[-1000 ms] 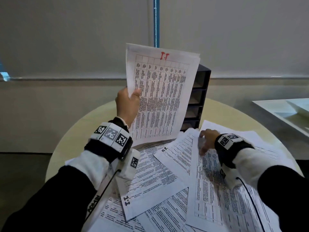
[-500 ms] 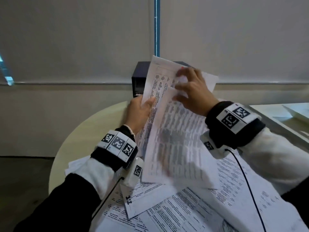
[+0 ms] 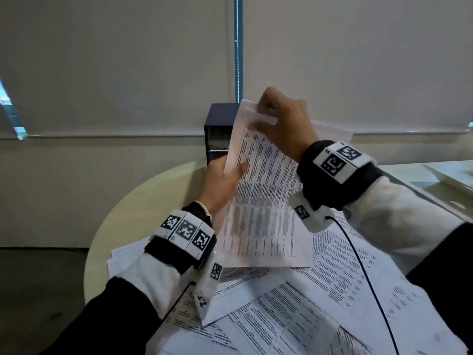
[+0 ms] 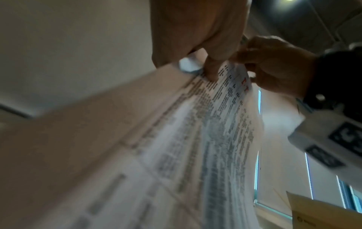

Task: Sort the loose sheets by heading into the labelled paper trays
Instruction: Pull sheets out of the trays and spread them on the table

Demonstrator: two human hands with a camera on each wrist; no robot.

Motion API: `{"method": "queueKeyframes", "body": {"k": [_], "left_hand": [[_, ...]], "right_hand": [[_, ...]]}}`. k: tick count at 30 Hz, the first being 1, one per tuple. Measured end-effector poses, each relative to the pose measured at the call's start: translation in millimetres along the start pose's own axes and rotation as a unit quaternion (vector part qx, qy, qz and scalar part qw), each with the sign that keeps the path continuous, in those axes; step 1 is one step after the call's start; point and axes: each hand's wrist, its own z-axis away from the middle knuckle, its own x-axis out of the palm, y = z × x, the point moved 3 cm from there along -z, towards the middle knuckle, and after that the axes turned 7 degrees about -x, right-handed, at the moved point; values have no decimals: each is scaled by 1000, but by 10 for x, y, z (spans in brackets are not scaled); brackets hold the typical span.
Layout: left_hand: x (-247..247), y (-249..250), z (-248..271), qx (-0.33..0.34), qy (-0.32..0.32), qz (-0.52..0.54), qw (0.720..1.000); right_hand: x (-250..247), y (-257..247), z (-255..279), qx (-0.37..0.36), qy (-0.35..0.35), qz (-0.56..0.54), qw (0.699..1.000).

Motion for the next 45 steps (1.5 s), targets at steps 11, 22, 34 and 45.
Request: {"method": "queueKeyframes", "body": {"k": [11, 22, 34, 45], "left_hand": [[-164, 81, -53, 20, 111, 119, 986], [54, -540, 102, -141, 54, 54, 987], [-79, -1043, 16, -332, -32, 63, 941], [66, -1434, 168, -506, -188, -19, 842]], "right_hand": [[-139, 873, 502, 340, 179, -384, 839], [260, 1037, 1158, 351, 108, -402, 839], [426, 1359, 1515, 450, -18, -169, 877], [717, 1693, 1902, 566, -130, -161, 798]]}}
